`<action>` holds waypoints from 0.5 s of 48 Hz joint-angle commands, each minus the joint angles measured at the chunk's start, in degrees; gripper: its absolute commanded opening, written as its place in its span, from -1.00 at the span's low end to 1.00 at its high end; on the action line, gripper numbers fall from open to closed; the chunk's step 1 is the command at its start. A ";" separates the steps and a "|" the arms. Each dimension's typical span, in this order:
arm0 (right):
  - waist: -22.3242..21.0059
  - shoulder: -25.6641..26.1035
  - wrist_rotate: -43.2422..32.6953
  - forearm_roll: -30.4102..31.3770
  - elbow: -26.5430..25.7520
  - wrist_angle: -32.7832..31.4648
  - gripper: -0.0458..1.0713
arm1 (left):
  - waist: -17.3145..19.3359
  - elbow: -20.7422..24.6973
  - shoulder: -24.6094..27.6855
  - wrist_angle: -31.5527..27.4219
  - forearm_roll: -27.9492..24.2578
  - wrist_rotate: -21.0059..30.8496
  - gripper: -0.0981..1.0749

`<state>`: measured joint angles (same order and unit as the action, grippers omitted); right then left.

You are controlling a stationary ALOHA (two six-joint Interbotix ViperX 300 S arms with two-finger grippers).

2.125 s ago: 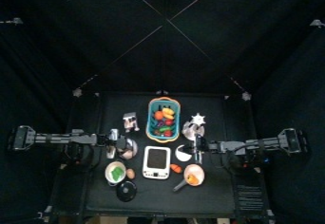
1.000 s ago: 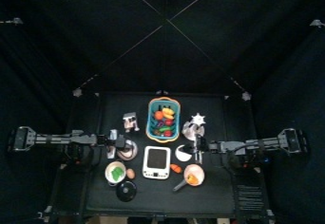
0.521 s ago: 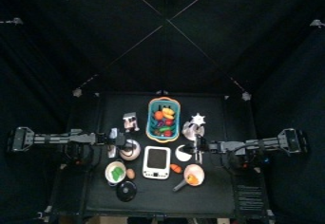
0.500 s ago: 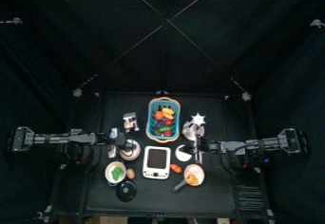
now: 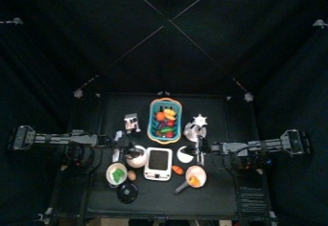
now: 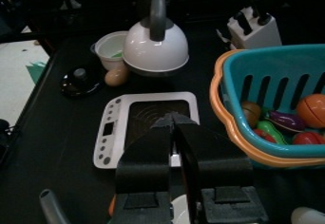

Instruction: Place kettle onto stove

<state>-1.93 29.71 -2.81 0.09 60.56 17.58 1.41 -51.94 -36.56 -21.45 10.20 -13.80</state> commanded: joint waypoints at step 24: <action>-0.53 1.41 -0.18 -3.96 1.49 -2.20 -0.89 | -1.58 9.67 16.88 12.66 -0.18 0.09 0.27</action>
<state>-2.02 30.15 -2.99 -2.55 62.40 15.64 -0.09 -45.44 -22.68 -10.55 10.11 -13.71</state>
